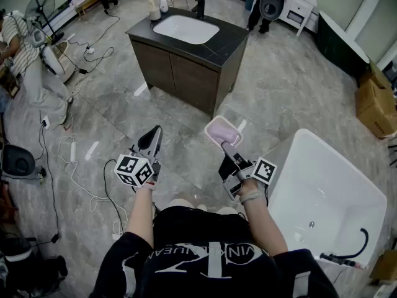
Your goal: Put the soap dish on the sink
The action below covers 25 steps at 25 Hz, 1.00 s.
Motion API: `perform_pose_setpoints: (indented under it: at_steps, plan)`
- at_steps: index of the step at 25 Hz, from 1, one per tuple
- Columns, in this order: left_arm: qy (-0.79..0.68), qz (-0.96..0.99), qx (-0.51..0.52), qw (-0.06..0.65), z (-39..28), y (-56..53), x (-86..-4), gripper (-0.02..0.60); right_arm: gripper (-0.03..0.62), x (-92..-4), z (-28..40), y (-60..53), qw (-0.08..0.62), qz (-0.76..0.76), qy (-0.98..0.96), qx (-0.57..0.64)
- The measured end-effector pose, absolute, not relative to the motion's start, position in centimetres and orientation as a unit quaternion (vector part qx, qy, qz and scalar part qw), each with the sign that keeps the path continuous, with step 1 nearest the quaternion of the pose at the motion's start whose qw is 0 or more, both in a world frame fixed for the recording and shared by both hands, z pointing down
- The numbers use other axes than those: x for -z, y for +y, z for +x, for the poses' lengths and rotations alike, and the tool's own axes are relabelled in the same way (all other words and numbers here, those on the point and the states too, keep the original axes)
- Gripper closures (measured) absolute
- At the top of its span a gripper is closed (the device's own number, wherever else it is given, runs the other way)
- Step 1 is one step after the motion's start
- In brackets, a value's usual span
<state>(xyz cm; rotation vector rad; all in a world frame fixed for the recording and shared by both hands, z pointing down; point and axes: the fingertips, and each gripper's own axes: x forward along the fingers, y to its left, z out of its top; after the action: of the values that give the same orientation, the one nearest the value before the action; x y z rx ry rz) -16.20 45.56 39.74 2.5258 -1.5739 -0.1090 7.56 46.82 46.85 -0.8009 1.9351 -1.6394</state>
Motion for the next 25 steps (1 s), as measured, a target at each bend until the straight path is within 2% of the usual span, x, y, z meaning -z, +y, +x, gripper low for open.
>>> perform_pose_setpoints:
  at_steps: [15,25]
  plan:
    - [-0.521,0.849,0.027,0.084,-14.2,42.7,-39.9,0.568,0.507,-46.9,8.5,43.9,0.234,-0.289,0.710,0.597]
    - [-0.501,0.859,0.025,0.099,-14.3,36.5,-42.1,0.568,0.507,-47.8,7.7,38.9,0.240,-0.296,0.710,0.592]
